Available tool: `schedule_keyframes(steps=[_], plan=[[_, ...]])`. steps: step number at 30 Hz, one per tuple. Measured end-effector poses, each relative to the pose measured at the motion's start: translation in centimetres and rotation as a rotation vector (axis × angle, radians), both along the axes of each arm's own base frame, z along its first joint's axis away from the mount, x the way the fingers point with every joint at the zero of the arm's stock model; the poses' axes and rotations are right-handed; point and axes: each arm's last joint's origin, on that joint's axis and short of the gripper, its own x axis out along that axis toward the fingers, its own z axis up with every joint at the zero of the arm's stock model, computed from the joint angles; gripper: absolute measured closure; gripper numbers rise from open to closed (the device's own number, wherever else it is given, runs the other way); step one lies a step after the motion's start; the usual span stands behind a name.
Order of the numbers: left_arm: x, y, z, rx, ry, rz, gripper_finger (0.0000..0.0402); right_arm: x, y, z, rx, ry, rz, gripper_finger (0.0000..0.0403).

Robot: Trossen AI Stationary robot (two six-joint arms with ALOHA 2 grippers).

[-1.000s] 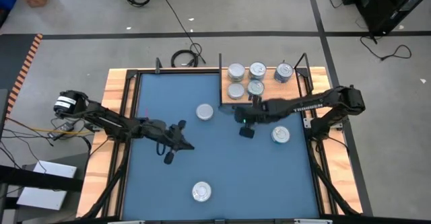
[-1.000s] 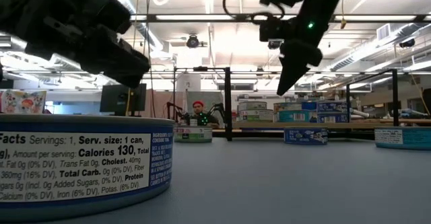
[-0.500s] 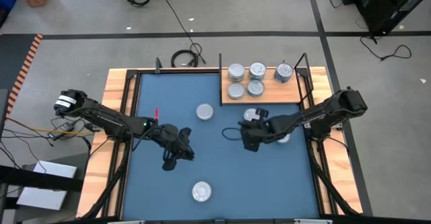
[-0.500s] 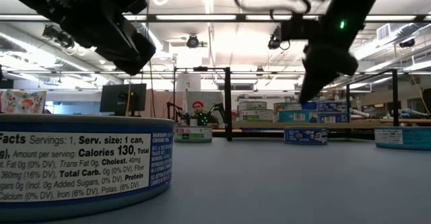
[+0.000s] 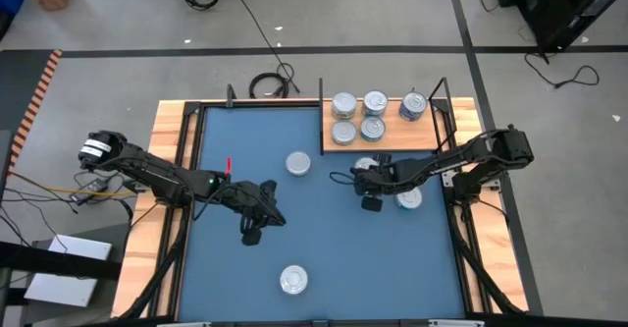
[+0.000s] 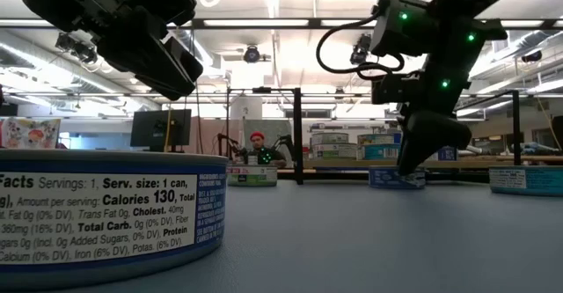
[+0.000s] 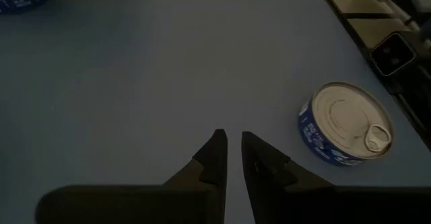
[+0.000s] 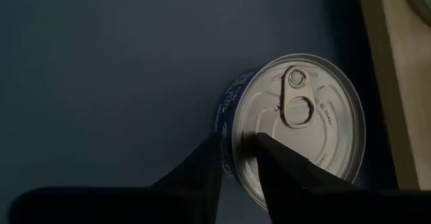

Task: Stack canned seafood by type on shelf
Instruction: Put the blue tuna can on the shelf

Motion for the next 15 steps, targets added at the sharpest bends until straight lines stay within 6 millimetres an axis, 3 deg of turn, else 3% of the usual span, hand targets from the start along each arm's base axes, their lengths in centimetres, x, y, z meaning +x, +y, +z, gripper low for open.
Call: schedule_keyframes(steps=[7,15], plan=[[0.0,0.1,0.0,0.017,-0.004,0.027,0.0351,0.3,0.1,0.4,0.015,0.009,0.043,0.0388],[-0.1,0.2,-0.1,0.037,0.009,0.045,0.0351,2.3,2.5,2.3,0.239,-0.101,0.142,0.0398]])
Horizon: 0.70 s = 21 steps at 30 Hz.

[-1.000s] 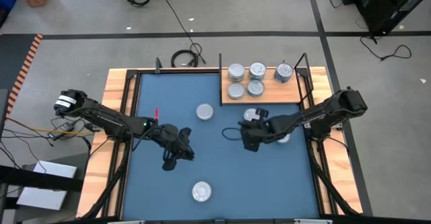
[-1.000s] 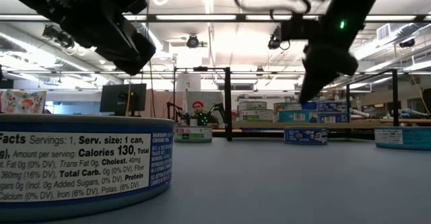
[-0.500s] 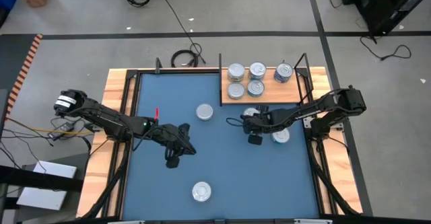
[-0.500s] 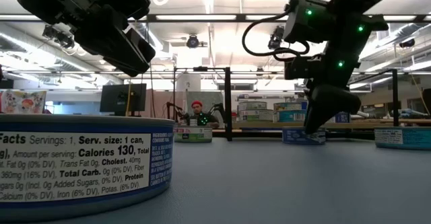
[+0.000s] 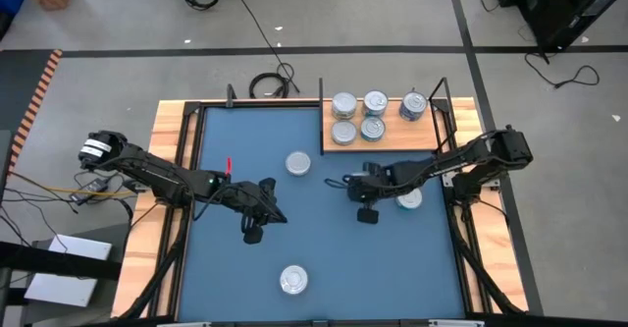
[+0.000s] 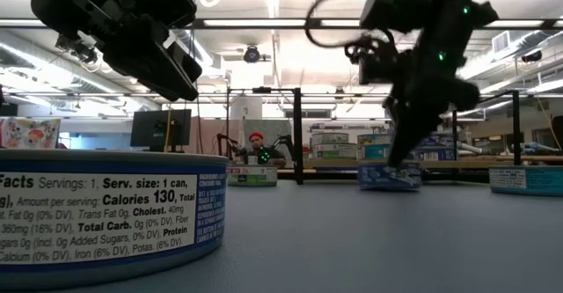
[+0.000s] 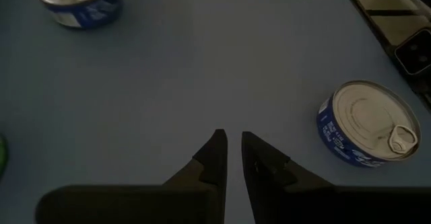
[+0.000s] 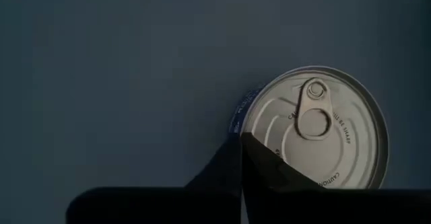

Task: Stack canned seafood by type on shelf
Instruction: Put the blue tuna can on the shelf

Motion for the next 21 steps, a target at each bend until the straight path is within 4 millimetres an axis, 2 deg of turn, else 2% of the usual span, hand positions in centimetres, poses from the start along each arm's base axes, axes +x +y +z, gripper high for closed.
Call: schedule_keyframes(steps=[7,10,16,21], plan=[[0.0,0.0,0.0,0.021,-0.006,-0.013,0.0351,1.4,3.3,1.4,0.186,-0.169,0.057,0.0399],[0.0,0.0,0.0,0.021,-0.005,-0.013,0.0351,1.9,4.1,1.8,0.267,-0.240,0.029,0.0400],[0.0,0.0,0.0,0.021,-0.004,-0.014,0.0351,2.6,4.4,2.5,0.420,-0.316,-0.087,0.0400],[0.0,0.0,0.0,0.021,-0.003,-0.015,0.0351,2.8,3.6,2.6,0.495,-0.323,-0.225,0.0401]])
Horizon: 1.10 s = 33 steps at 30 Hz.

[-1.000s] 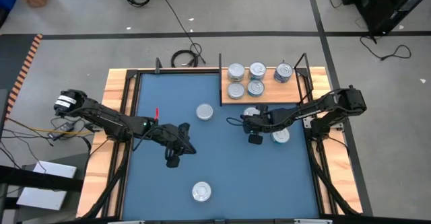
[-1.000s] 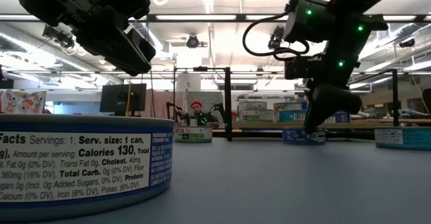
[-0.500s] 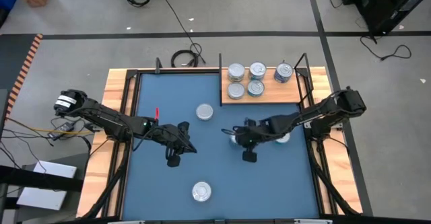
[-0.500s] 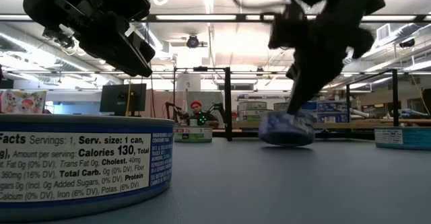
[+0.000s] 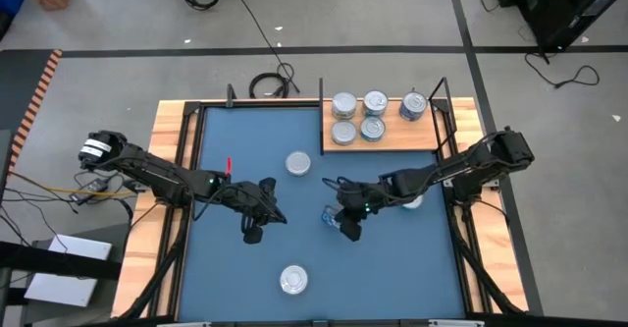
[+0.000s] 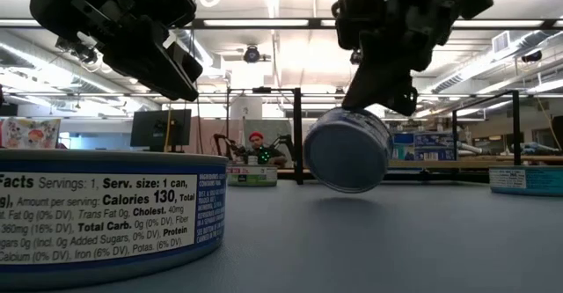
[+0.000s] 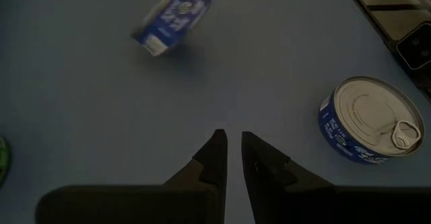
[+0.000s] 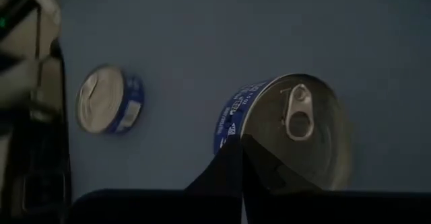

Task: Stack canned seafood by type on shelf
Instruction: Put the blue tuna can on the shelf

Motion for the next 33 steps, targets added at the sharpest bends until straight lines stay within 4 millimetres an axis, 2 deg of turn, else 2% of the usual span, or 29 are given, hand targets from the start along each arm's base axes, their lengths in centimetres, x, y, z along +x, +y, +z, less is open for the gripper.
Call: schedule_keyframes(steps=[7,13,21,26,33], plan=[[0.0,0.0,0.0,-0.002,0.002,-0.001,0.0351,0.2,-0.7,0.1,0.104,-0.002,-0.004,0.0401],[0.0,0.0,0.0,-0.007,0.003,-0.004,0.0351,-0.2,-2.4,-0.7,0.131,0.030,-0.026,0.0402],[0.0,0.0,0.0,-0.010,0.005,-0.008,0.0351,-0.2,-3.7,-0.8,0.106,0.025,0.031,0.0394],[0.0,0.0,0.0,-0.010,0.005,-0.008,0.0351,-0.2,-4.1,-0.8,0.073,0.022,0.044,0.0365],[0.0,0.0,0.0,-0.013,0.006,-0.005,0.0351,0.1,-4.7,-0.5,0.024,0.022,0.049,0.0303]])
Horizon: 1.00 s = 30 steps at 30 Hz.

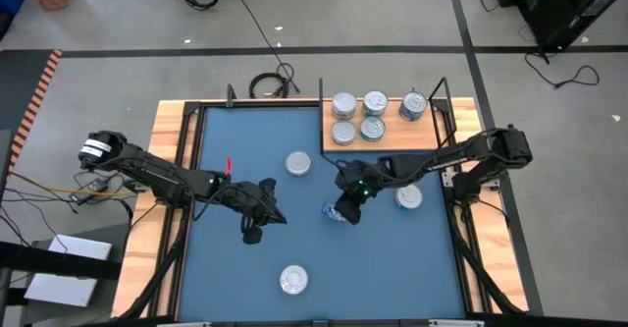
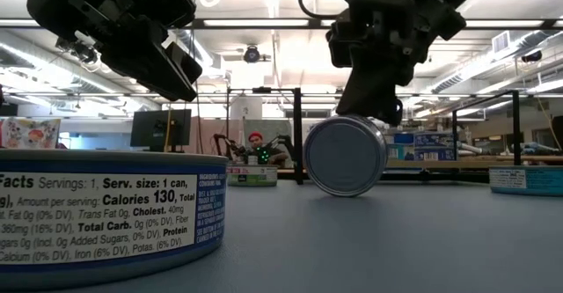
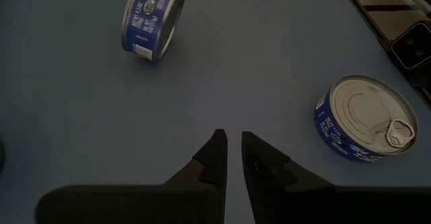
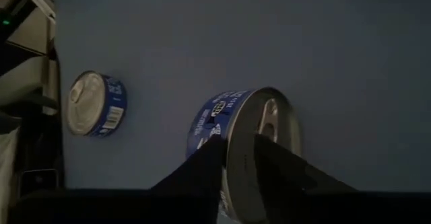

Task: Stack canned seafood by type on shelf
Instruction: Put the blue tuna can on the shelf

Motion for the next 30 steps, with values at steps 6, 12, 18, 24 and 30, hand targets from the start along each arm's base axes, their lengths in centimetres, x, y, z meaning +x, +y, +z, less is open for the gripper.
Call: schedule_keyframes(steps=[6,12,18,24,30], plan=[[0.0,0.0,0.0,0.025,-0.009,-0.019,0.0351,0.3,-0.4,0.8,-0.062,0.030,0.001,0.0252],[-0.4,0.1,-1.2,0.007,-0.203,-0.048,0.0351,0.9,-0.6,3.2,-0.167,0.071,-0.013,0.0210],[-2.0,0.4,-2.5,-0.074,-0.384,-0.034,0.0351,1.0,1.5,4.4,-0.238,0.085,0.013,0.0177],[-2.7,0.7,-2.8,-0.072,-0.454,0.007,0.0351,0.3,4.1,4.3,-0.394,0.104,-0.007,0.0151],[-2.6,0.7,-2.8,-0.070,-0.463,0.014,0.0351,0.2,5.6,3.5,-0.442,0.131,-0.032,0.0126]])
